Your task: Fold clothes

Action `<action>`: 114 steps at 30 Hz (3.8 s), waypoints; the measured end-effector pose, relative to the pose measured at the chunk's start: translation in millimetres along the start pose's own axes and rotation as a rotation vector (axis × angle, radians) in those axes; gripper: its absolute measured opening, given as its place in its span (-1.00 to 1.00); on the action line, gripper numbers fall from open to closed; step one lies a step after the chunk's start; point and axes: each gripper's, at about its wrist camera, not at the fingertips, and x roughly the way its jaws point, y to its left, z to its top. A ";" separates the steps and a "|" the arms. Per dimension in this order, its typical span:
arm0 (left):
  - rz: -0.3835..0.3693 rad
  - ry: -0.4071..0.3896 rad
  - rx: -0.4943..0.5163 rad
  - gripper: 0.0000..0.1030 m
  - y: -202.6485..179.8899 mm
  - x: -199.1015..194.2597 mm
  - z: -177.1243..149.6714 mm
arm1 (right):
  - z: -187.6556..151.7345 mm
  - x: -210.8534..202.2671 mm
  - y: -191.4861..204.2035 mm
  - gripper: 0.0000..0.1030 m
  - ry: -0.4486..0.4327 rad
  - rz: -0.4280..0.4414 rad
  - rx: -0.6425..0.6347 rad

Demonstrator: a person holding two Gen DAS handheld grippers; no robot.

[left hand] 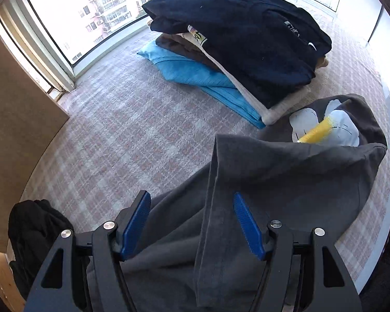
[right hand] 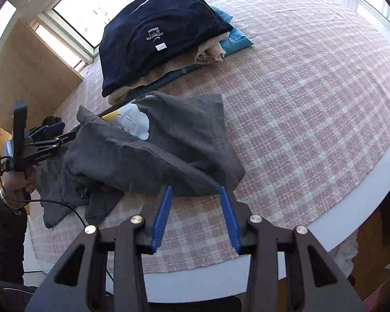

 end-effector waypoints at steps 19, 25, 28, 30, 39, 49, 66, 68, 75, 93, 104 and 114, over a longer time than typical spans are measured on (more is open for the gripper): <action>-0.214 0.019 0.153 0.35 -25.8 -11.5 14.2 | 2.7 21.0 39.8 -0.21 0.012 0.101 0.125; -0.268 0.065 0.197 -0.67 -40.0 3.9 16.3 | 1.5 30.9 38.2 -0.21 0.030 0.107 0.154; -0.322 0.032 0.196 -0.90 -44.1 -13.1 6.8 | 0.8 33.4 33.0 -0.21 0.036 0.106 0.191; -0.425 0.020 0.206 -0.93 -49.9 -34.8 -8.0 | 0.7 36.4 30.6 -0.21 0.043 0.111 0.216; -0.598 -0.011 0.364 -0.98 -102.5 -109.9 -74.7 | 5.8 66.9 43.4 -0.21 0.100 0.219 0.336; -0.486 -0.037 0.358 -0.90 -85.4 -105.0 -82.8 | 34.1 100.6 35.9 -0.15 0.123 0.251 0.661; -0.290 -0.073 0.366 -0.45 -37.2 -90.0 -32.0 | -45.0 46.6 65.6 -0.77 0.160 0.065 0.095; -0.247 -0.066 0.402 -0.06 -43.3 -75.7 -18.1 | -66.7 25.5 45.2 -0.81 0.159 -0.053 0.069; -0.151 0.109 0.391 -0.02 -40.8 19.5 27.8 | -82.1 -27.1 -23.7 -0.93 0.010 -0.177 0.200; -0.304 -0.005 0.315 -0.90 -13.2 -54.4 -24.5 | -31.0 79.9 14.7 -0.16 0.097 -0.230 0.059; -0.167 -0.190 0.006 -1.00 83.1 -171.6 -92.5 | -5.9 46.0 103.8 -0.96 -0.011 -0.177 -0.294; -0.119 -0.100 0.144 -0.09 39.4 -104.2 -41.2 | -3.3 46.2 61.4 -0.14 0.078 -0.110 -0.068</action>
